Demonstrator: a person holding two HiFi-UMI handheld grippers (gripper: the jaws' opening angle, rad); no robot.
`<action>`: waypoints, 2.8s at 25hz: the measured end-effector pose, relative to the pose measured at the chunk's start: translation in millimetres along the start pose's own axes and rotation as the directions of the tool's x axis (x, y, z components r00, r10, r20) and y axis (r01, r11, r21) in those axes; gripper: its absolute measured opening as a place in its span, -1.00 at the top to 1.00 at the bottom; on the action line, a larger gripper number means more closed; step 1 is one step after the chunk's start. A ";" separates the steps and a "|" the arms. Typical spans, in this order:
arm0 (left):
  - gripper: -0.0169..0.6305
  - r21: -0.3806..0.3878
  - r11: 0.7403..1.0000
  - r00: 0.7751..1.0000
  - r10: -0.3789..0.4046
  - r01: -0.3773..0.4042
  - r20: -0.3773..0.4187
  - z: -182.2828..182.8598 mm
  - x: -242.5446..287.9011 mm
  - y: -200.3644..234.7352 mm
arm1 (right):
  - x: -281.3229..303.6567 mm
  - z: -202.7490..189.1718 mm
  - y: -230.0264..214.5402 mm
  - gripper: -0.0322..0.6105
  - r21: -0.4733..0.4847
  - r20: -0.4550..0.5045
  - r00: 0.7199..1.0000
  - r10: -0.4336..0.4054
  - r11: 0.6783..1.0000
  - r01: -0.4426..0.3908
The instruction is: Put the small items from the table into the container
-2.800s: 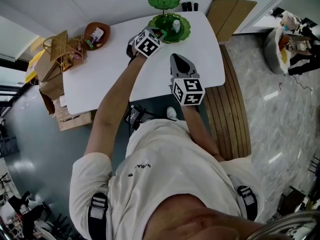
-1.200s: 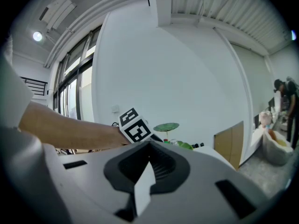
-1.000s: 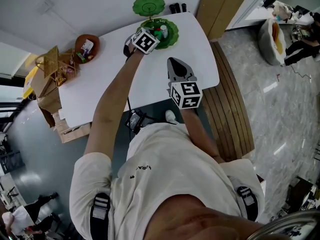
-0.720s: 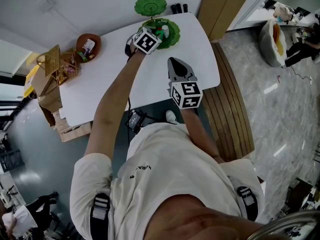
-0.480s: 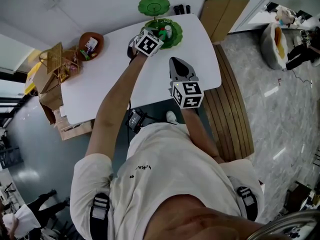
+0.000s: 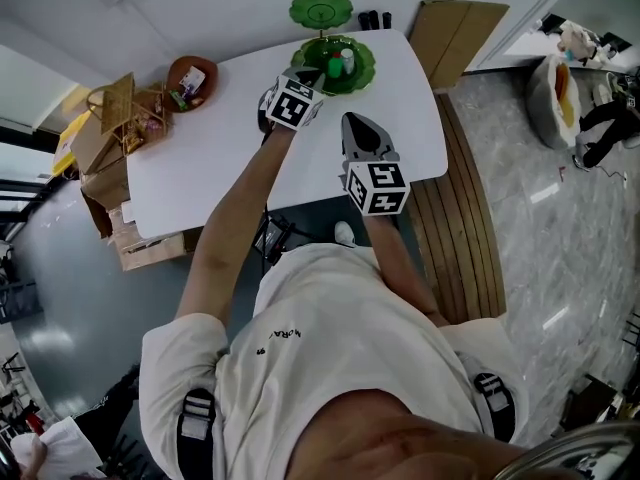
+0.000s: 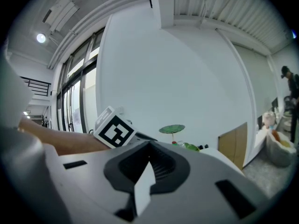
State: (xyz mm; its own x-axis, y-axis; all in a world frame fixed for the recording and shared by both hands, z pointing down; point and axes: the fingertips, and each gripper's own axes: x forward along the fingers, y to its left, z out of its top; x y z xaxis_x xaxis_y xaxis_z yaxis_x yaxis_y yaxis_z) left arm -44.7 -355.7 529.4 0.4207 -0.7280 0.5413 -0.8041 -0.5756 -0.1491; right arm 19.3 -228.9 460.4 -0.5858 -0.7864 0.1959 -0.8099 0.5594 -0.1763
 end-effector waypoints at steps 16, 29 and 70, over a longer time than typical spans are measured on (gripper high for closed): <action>0.93 -0.308 0.940 0.960 0.211 -0.147 0.184 -28.6 -102.8 12.7 | 7.3 0.0 47.6 0.89 -0.029 0.003 0.997 0.079 0.996 -0.079; 0.94 -0.402 0.883 0.913 0.347 -0.241 0.214 -58.5 -164.5 19.3 | 19.7 -2.8 81.6 0.89 -0.045 -0.001 0.990 0.143 0.989 -0.143; 0.93 0.054 0.998 0.899 0.054 -0.034 -0.434 -290.6 -160.1 -40.0 | 47.6 -45.6 132.2 0.89 -0.011 -0.103 0.957 0.273 0.961 -0.275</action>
State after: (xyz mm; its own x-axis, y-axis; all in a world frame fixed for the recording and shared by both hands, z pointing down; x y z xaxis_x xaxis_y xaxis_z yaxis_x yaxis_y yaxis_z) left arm -201.9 -107.9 689.2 0.1527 -0.5236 0.8382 -0.7939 -0.5701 -0.2115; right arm -117.0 -180.4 490.5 -0.7842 -0.5730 0.2383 -0.6178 0.7571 -0.2126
